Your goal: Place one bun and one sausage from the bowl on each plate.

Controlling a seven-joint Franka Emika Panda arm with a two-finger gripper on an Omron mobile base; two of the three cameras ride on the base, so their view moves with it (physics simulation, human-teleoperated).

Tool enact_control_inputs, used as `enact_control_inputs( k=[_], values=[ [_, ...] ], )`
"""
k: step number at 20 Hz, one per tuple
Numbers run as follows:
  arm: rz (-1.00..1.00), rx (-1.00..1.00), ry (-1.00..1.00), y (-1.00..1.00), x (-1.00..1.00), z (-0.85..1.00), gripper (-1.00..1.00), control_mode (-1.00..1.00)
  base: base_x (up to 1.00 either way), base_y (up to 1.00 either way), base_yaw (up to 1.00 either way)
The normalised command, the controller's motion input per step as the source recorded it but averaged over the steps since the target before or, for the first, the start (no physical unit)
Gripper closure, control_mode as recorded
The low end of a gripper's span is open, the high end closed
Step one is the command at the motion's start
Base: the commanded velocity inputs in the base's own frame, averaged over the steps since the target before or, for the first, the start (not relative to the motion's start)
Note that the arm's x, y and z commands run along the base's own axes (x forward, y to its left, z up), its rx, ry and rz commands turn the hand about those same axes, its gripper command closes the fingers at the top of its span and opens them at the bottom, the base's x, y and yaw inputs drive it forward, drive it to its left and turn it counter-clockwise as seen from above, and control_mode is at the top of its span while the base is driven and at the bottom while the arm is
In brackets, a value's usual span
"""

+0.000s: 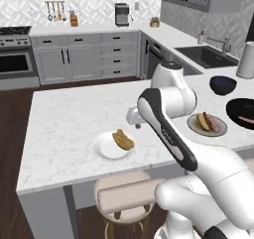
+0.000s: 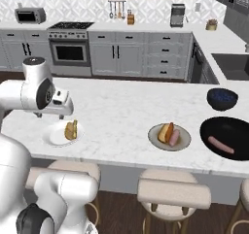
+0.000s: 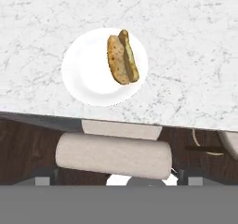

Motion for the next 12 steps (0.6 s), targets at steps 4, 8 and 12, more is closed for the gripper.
enact_control_inputs(
  k=[4,8,12],
  values=[
    [0.0,0.0,0.0,0.0,0.0,0.0,-1.0,1.0,-0.31,-0.91,-0.11],
    [0.0,0.0,0.0,0.0,0.0,0.0,-1.0,1.0,0.07,-1.0,-0.05],
    [0.0,0.0,0.0,0.0,0.0,0.0,-1.0,1.0,0.41,-1.0,0.0]
  ],
)
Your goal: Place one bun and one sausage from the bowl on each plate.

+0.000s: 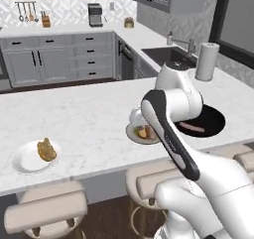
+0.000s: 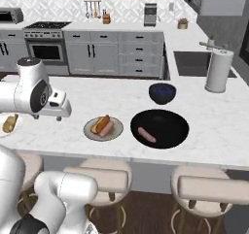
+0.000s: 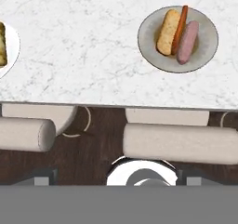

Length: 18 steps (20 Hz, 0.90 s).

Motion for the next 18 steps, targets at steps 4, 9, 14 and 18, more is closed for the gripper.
enact_control_inputs(
  k=[4,9,14,18],
  values=[
    [0.0,0.0,0.0,0.0,0.0,0.0,-1.0,1.0,0.42,-1.0,0.0],
    [0.0,0.0,0.0,0.0,0.0,0.0,-1.0,1.0,0.18,-1.0,0.0],
    [0.0,0.0,0.0,-0.1,0.16,0.0,-1.0,-1.0,0.29,-0.72,0.0],
    [0.01,0.0,0.0,-0.15,1.0,-0.17,-1.0,-1.0,0.0,0.0,0.0]
  ],
)
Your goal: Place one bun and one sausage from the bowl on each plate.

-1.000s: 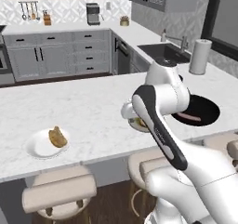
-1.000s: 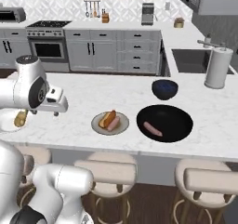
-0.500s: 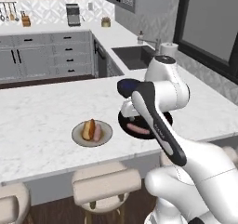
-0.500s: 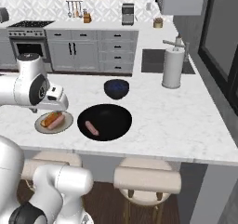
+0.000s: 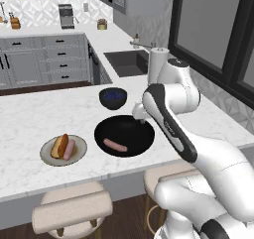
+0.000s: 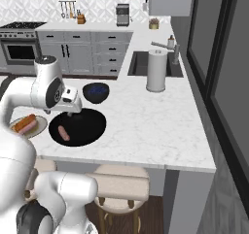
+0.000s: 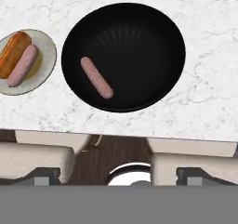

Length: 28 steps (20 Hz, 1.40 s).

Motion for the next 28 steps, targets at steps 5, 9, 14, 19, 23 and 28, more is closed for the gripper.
enact_control_inputs(
  k=[5,9,14,19,23,28],
  values=[
    [0.09,-0.01,0.0,0.43,0.97,-0.9,-1.0,-1.0,0.0,0.0,0.0],
    [0.13,0.0,0.0,0.64,0.65,-1.0,-1.0,-1.0,0.0,0.0,0.0],
    [0.07,0.0,0.0,0.15,0.61,-0.74,-1.0,-1.0,0.0,0.0,0.0],
    [0.04,0.0,0.0,0.04,0.35,-0.56,-1.0,-1.0,0.0,0.0,0.0],
    [0.04,0.0,0.0,0.21,-0.02,-0.36,-1.0,-1.0,0.0,0.0,0.0],
    [0.01,0.0,0.0,0.04,0.05,-0.14,-1.0,-1.0,0.0,0.0,0.0]
  ],
)
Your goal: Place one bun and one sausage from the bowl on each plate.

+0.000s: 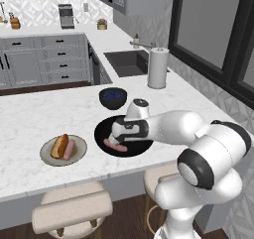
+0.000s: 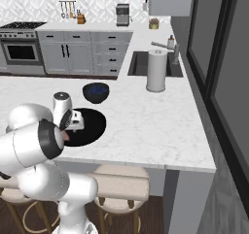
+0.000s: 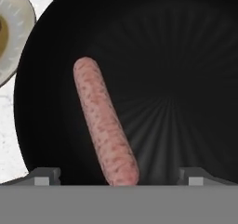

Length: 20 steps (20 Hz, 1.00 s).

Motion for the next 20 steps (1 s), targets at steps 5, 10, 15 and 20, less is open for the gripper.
enact_control_inputs(
  k=[5,10,15,20],
  values=[
    [0.0,0.0,0.05,0.03,0.06,-0.35,-1.0,-1.0,0.0,0.0,0.0],
    [0.01,0.0,0.07,0.12,0.08,-0.41,-1.0,-1.0,0.0,0.0,0.0],
    [0.0,0.0,0.03,0.07,0.39,-0.39,1.0,-1.0,0.0,0.0,0.0],
    [0.0,-0.01,0.0,0.0,0.19,-0.12,1.0,-1.0,0.0,0.0,0.0]
  ],
)
